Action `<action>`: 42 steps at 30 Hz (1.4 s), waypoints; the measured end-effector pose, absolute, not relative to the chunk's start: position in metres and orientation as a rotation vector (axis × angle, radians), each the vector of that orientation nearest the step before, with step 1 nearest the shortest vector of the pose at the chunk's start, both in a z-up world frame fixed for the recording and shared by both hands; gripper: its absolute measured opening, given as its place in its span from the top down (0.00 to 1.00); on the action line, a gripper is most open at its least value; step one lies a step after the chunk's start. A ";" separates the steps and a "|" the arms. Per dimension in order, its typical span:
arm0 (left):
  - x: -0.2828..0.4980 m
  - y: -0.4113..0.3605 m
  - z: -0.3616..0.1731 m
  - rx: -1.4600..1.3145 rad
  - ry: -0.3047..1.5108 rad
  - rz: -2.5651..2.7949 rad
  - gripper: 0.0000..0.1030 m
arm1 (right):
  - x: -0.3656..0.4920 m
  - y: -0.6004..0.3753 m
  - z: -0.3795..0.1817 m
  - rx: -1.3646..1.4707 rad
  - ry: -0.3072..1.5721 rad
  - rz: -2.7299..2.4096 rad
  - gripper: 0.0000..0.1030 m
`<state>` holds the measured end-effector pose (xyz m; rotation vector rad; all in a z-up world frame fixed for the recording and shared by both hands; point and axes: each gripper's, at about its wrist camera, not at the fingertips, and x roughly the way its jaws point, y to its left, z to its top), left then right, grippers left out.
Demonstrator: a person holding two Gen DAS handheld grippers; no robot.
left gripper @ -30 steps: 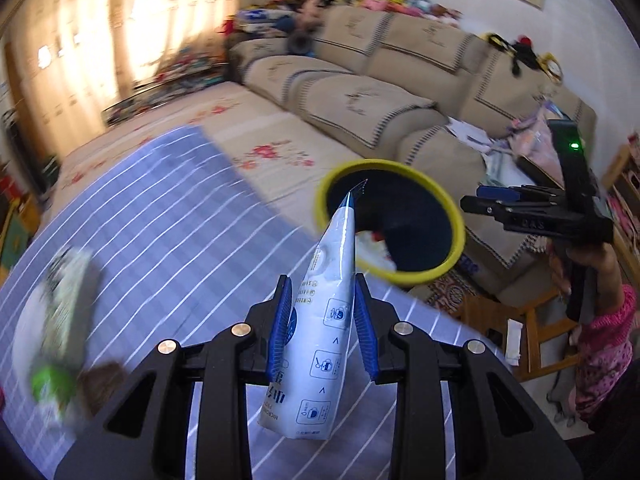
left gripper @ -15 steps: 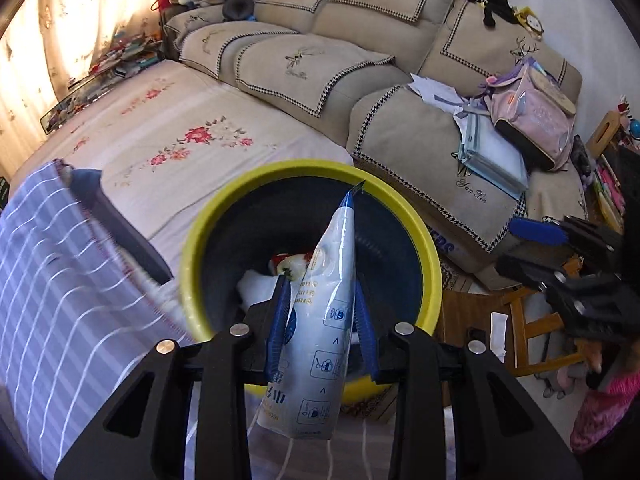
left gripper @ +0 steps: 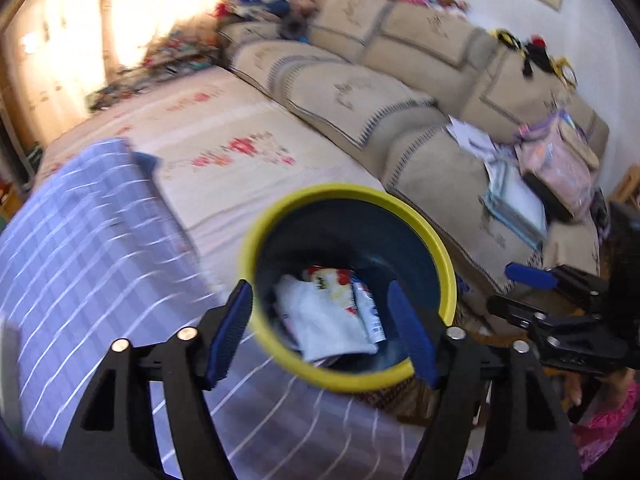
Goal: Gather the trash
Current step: 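Grasp the brown plastic tray by its rim with the right gripper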
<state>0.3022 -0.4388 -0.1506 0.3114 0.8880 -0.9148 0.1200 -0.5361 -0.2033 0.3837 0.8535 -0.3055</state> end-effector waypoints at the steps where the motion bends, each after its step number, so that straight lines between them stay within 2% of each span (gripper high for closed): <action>1: 0.300 -0.424 -0.145 0.291 0.871 -0.897 0.25 | 0.124 -0.531 -0.203 0.377 0.855 -0.293 0.41; 3: 0.292 -0.383 -0.130 0.240 0.827 -0.836 0.20 | 0.133 -0.520 -0.202 0.363 0.861 -0.264 0.41; 9: 0.271 -0.270 -0.107 0.159 0.749 -0.633 0.15 | 0.169 -0.462 -0.192 0.265 0.875 -0.137 0.40; 19: 0.238 -0.102 -0.121 -0.002 0.734 -0.284 0.11 | 0.237 -0.314 -0.168 0.097 0.863 0.135 0.40; 29: 0.233 -0.018 -0.146 -0.097 0.769 -0.178 0.11 | 0.304 -0.205 -0.163 0.044 0.884 0.221 0.41; 34: 0.228 -0.013 -0.147 -0.091 0.762 -0.186 0.11 | 0.327 -0.182 -0.184 0.027 0.942 0.165 0.48; 37: 0.229 -0.011 -0.148 -0.100 0.762 -0.191 0.11 | 0.335 -0.173 -0.195 0.015 0.976 0.139 0.55; 40: 0.230 -0.006 -0.151 -0.116 0.771 -0.196 0.10 | 0.339 -0.171 -0.205 0.011 1.001 0.130 0.67; 42: 0.229 -0.005 -0.152 -0.122 0.776 -0.198 0.10 | 0.338 -0.170 -0.210 0.008 1.011 0.128 0.79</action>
